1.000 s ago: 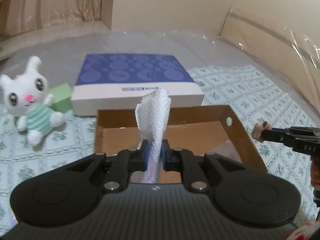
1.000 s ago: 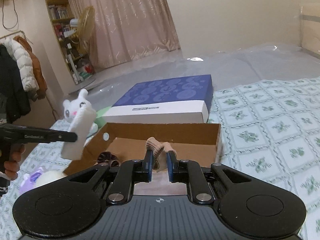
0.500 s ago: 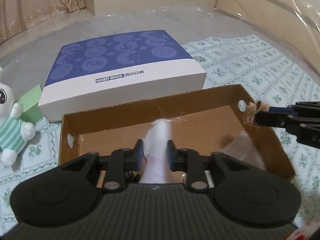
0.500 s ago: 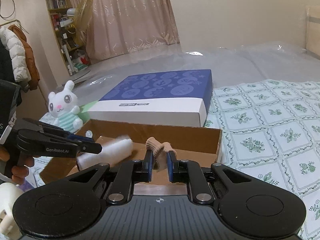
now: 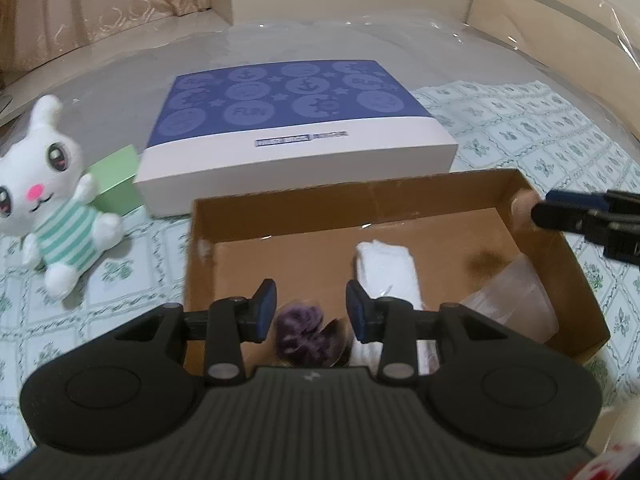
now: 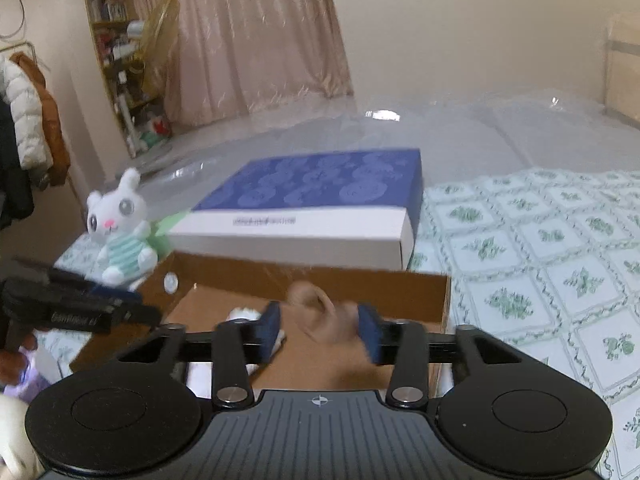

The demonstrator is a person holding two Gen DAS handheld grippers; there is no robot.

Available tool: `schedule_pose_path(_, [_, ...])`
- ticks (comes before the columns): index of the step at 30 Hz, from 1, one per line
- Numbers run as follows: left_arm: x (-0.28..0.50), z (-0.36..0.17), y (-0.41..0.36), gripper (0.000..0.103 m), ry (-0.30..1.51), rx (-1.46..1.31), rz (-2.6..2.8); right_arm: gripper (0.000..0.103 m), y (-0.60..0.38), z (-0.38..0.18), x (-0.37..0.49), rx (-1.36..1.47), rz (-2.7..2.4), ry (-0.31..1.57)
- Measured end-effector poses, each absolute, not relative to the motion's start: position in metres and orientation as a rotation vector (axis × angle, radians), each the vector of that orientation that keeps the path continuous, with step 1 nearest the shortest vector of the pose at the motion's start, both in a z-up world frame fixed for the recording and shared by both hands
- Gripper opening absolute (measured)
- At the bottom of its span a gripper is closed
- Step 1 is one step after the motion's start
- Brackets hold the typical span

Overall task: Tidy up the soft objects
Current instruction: 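Open both grippers to drop the towel and sock into the box, then move the left gripper to the blue face mask while the right approaches the brown hair tie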

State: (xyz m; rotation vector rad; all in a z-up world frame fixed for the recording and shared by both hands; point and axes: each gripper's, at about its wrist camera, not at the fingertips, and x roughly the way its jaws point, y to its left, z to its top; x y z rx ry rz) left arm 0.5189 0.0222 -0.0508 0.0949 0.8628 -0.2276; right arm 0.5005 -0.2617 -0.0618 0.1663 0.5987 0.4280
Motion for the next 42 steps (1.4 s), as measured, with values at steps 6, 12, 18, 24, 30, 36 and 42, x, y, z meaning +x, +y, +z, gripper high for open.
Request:
schedule_pose_path(6, [0.493, -0.041, 0.042, 0.039, 0.851, 0.093, -0.199, 0.049, -0.268, -0.055, 0.492, 0.176, 0.412, 0.6])
schedule_pose_path(12, [0.453, -0.027, 0.062, 0.039, 0.837, 0.079, -0.159, 0.049, -0.284, -0.053, 0.46, 0.192, 0.385, 0.618])
schedule_pose_path(18, [0.41, -0.009, 0.081, 0.042, 0.803, 0.019, -0.135, 0.049, -0.299, -0.046, 0.42, 0.238, 0.365, 0.611])
schedule_pose_path(24, [0.366, 0.005, 0.093, 0.042, 0.773, 0.017, -0.107, 0.05, -0.311, -0.037, 0.375, 0.285, 0.355, 0.609])
schedule_pose_path(30, [0.315, 0.006, 0.105, 0.042, 0.769, 0.01, -0.077, 0.053, -0.307, -0.036, 0.327, 0.266, 0.357, 0.619])
schedule_pose_path(36, [0.269, 0.004, 0.117, 0.042, 0.776, -0.015, -0.031, 0.053, -0.298, -0.038, 0.287, 0.261, 0.369, 0.638])
schedule_pose_path(42, [0.232, 0.0, 0.126, 0.042, 0.782, -0.063, 0.015, 0.053, -0.284, -0.045, 0.26, 0.223, 0.392, 0.665])
